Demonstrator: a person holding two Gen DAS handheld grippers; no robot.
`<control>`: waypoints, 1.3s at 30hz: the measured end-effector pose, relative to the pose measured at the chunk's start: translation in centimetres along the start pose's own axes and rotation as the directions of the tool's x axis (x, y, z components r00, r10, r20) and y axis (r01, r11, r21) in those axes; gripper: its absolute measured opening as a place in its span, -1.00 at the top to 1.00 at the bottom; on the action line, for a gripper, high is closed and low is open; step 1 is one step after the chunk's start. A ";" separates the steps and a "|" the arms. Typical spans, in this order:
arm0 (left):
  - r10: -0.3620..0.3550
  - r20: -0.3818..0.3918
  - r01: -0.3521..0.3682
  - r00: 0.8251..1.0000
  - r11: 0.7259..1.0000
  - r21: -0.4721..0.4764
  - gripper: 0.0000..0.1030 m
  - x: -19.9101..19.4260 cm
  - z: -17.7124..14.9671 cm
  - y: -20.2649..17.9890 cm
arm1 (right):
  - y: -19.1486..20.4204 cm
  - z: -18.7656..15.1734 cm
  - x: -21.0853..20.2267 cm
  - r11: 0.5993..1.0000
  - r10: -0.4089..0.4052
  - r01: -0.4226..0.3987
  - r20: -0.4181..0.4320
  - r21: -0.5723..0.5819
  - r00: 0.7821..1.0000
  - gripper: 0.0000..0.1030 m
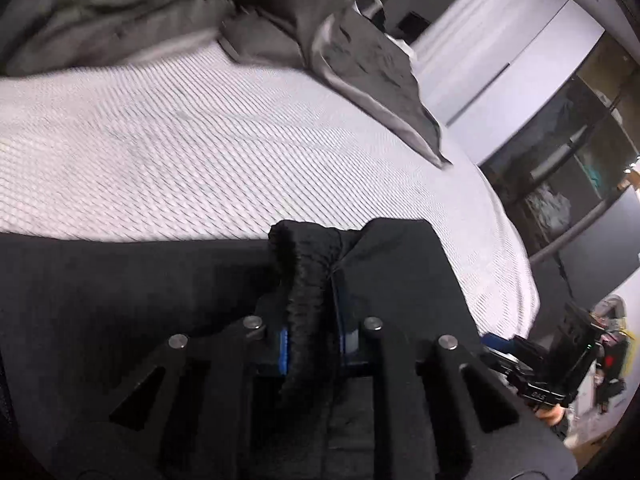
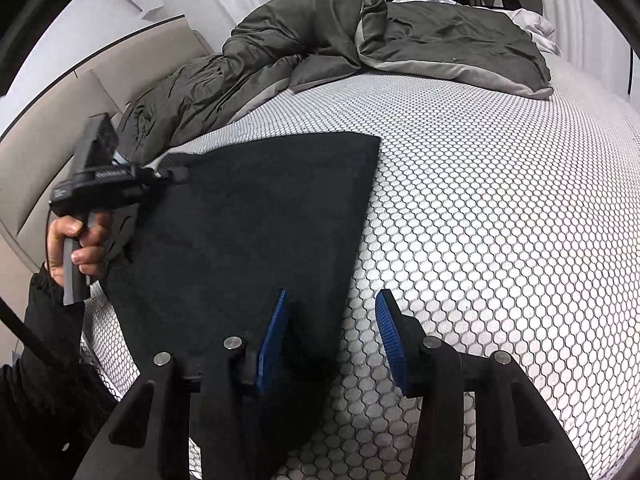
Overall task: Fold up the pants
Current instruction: 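Grasp the folded waistband with the left gripper while the right gripper lifts the pants corner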
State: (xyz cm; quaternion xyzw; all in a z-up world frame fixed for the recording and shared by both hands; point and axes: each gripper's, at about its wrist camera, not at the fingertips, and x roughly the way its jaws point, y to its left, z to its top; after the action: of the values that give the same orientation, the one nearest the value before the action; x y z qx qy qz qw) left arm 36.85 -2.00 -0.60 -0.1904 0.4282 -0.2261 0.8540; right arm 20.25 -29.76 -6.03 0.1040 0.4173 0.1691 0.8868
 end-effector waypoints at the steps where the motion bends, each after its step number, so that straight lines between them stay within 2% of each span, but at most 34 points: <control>1: 0.063 -0.008 -0.063 0.998 0.998 -0.021 0.65 0.2 0.3 0.9 | 0.2 0.1 0.2 1.000 0.002 -0.002 -0.002 -0.001 1.000 0.10; 2: 0.114 -0.024 -0.114 0.993 0.993 -0.021 0.57 0.6 0.2 1.2 | 0.3 -0.2 0.2 1.000 0.005 -0.005 -0.007 -0.004 1.000 0.08; 4: 0.192 -0.080 -0.193 0.978 0.981 -0.008 0.15 1.8 -0.5 1.7 | 0.6 -0.2 0.8 1.000 0.008 -0.009 -0.025 -0.015 1.000 0.05; 7: 0.227 -0.077 -0.225 0.971 0.974 0.030 -0.21 0.6 -0.8 0.8 | 1.0 -0.3 1.0 0.999 0.029 -0.029 -0.048 -0.015 0.998 0.05; 10: 0.232 -0.010 -0.230 0.973 0.970 0.080 -0.62 -1.6 -1.8 -0.9 | 1.3 -1.7 -0.1 0.992 0.123 -0.123 -0.063 0.000 0.990 0.05; 12: 0.227 0.034 -0.230 0.973 0.968 0.105 -0.64 -2.8 -3.5 -2.7 | 1.5 -2.8 -0.4 0.985 0.174 -0.174 -0.075 0.010 0.982 0.05; 14: 0.205 0.039 -0.209 0.978 0.963 0.172 -0.65 -2.9 -5.8 -5.0 | 1.5 -3.9 -0.2 0.978 0.210 -0.208 -0.087 0.029 0.974 0.06; 15: 0.193 0.036 -0.196 0.981 0.959 0.206 -0.65 -2.4 -6.2 -6.1 | 1.4 -4.3 0.2 0.975 0.220 -0.216 -0.094 0.050 0.971 0.18; 16: 0.186 0.028 -0.188 0.982 0.955 0.230 -0.65 -1.8 -6.7 -7.1 | 1.1 -4.8 0.7 0.972 0.230 -0.222 -0.102 0.083 0.968 0.42; 19: 0.194 0.003 -0.186 0.981 0.936 0.297 -0.65 -0.1 -8.7 -9.6 | 0.9 -6.1 -0.2 0.960 0.269 -0.261 -0.065 0.104 0.961 0.73; 20: 0.200 -0.001 -0.190 0.980 0.933 0.306 -0.65 0.2 -9.0 -10.0 | 0.9 -6.4 -0.7 0.956 0.283 -0.277 -0.054 0.100 0.958 0.74; 24: 0.192 -0.003 -0.182 0.981 0.935 0.304 -0.65 0.8 -9.5 -11.0 | 1.1 -7.9 -0.9 0.964 0.265 -0.260 -0.097 0.060 0.959 0.72; 26: 0.170 0.001 -0.161 0.985 0.933 0.323 -0.65 0.3 -10.8 -12.4 | 1.0 -7.6 -1.7 0.961 0.276 -0.272 -0.070 0.057 0.959 0.57; 28: 0.142 0.003 -0.133 0.990 0.925 0.356 -0.65 1.1 -11.8 -14.0 | 0.4 -7.0 -3.1 0.963 0.265 -0.265 0.005 0.056 0.964 0.08; 30: 0.107 -0.014 -0.091 0.994 0.902 0.421 -0.66 2.1 -14.0 -16.7 | -0.5 -6.1 -3.7 0.961 0.248 -0.256 0.083 0.105 0.965 0.07; 33: 0.106 -0.060 -0.057 0.993 0.842 0.536 -0.66 4.4 -17.1 -20.4 | -1.4 -4.8 -2.2 0.956 0.220 -0.229 0.068 0.182 0.973 0.07; 35: 0.166 -0.080 -0.089 0.983 0.806 0.585 -0.68 6.2 -18.7 -21.6 | -1.3 -3.9 -0.7 0.955 0.219 -0.223 0.041 0.198 0.975 0.07; 36: 0.213 -0.072 -0.128 0.974 0.789 0.601 -0.71 7.1 -19.6 -21.9 | -1.4 -3.6 -0.1 0.956 0.215 -0.216 0.025 0.197 0.976 0.07; 39: 0.243 -0.050 -0.162 0.969 0.773 0.614 -0.81 7.5 -20.7 -22.3 | -1.4 -2.0 2.6 0.959 0.207 -0.195 -0.034 0.207 0.978 0.13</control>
State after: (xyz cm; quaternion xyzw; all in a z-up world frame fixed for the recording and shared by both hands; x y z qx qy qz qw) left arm 18.93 -27.25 -5.50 0.1544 0.4046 -0.2690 0.8603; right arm 20.56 -29.92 -9.53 0.2310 0.4442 0.2177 0.8378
